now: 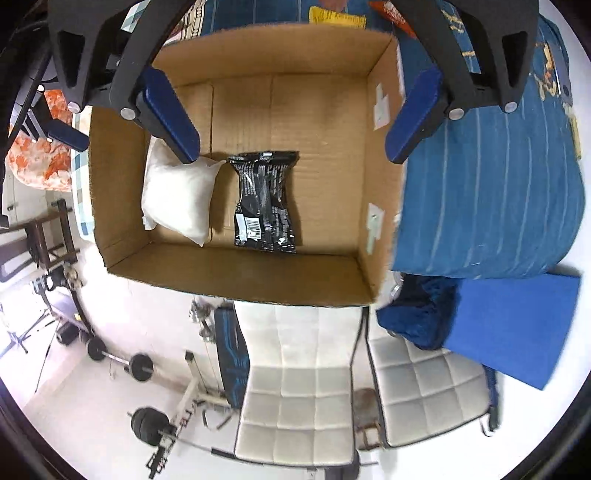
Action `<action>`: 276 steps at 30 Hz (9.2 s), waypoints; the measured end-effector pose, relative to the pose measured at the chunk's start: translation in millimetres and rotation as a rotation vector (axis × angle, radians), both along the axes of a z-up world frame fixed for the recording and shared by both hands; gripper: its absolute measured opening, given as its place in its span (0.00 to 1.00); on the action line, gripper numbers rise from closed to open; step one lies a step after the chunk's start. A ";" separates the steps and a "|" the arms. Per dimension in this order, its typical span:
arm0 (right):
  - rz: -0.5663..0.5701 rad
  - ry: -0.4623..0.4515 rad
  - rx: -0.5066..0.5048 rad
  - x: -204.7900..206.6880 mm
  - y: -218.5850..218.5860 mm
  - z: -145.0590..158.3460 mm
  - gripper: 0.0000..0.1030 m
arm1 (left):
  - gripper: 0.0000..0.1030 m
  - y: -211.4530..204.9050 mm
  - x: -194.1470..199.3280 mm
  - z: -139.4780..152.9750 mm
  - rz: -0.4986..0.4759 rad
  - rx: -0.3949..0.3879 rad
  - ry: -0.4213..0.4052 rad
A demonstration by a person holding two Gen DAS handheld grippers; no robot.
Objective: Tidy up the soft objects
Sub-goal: 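Open both tools to drop the black bag and white pouch in the box, then grasp the orange CUICUIJIAO bag with the left tool while the right grasps the red-green bag, then carry the orange bag and red-green bag over the box, then open both tools to release the two bags into the box, then grasp the yellow packet with the left tool while the right grasps the blue-white milk pack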
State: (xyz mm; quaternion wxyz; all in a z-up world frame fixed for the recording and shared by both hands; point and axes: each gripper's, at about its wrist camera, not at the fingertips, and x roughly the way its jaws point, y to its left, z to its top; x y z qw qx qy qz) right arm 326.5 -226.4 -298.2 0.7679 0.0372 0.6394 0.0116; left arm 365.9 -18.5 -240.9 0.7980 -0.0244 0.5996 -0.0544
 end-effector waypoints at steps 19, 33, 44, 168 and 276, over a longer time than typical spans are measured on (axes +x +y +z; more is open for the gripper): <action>0.005 -0.256 -0.029 -129.4 8.1 110.4 1.00 | 1.00 11.1 -121.4 89.0 0.023 0.046 -0.214; 0.034 0.077 -0.063 -193.5 -70.2 2.7 1.00 | 1.00 73.1 -192.9 51.7 0.160 0.097 -0.067; -0.057 0.340 -0.008 -221.9 -99.4 -137.7 0.99 | 1.00 149.3 -213.6 -69.0 0.357 0.020 0.273; 0.013 0.401 -0.019 20.2 -35.9 -124.1 0.46 | 0.61 -18.7 81.0 -121.1 0.037 0.107 0.395; -0.028 0.434 0.078 -180.6 -111.8 -150.2 0.62 | 0.84 36.4 -125.3 -169.5 0.004 0.182 0.412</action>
